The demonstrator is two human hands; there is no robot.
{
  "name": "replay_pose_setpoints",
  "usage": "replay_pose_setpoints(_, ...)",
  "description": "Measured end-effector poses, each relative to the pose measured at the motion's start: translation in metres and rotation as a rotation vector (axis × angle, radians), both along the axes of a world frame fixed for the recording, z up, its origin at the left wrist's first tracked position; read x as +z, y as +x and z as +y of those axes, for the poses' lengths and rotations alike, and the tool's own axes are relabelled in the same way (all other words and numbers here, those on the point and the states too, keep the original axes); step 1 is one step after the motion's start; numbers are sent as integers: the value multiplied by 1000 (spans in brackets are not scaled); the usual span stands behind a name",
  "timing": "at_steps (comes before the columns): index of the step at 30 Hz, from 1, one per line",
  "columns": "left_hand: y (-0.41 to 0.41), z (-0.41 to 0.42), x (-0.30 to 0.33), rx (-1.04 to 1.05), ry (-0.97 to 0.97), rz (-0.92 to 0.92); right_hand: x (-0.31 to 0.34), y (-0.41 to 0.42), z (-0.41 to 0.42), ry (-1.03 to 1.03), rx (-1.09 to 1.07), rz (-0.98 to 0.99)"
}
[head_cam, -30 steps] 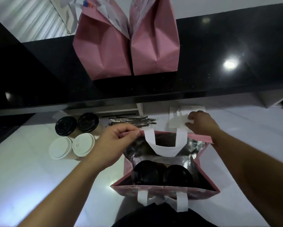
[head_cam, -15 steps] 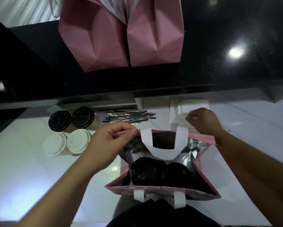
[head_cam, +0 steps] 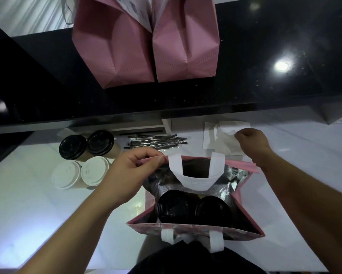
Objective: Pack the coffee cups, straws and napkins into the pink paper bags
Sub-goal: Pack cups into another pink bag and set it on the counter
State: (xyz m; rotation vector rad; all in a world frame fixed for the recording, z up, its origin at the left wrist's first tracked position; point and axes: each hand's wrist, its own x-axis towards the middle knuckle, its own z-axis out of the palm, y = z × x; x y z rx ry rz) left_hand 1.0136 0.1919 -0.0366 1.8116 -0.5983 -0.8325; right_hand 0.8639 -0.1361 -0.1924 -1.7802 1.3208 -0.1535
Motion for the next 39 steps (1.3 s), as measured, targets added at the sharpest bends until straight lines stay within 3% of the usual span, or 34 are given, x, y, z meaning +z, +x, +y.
replay_pose_setpoints(3,1,1,0,-5,-3,-6,-1,-3,-5,-7,-103,-90)
replay_pose_setpoints(10,3,1,-6,9,10,-70,35,-34,-1,-340,-101,-172)
replay_pose_setpoints(18,-1,-2,-6,32,-24,-114,139,-99,61,-579,-93,-298)
replay_pose_setpoints(26,4,-6,-13,-4,-37,-135,251,-93,132,-710,361,-351)
replay_pose_setpoints(31,10,-9,-16,13,-34,-98,228,-57,177,-982,783,-59)
replay_pose_setpoints(35,10,-8,-13,24,-7,-132,201,-34,192,-933,1047,198)
replay_pose_setpoints(39,10,-9,-13,27,-11,-145,197,-26,197,-964,1034,101)
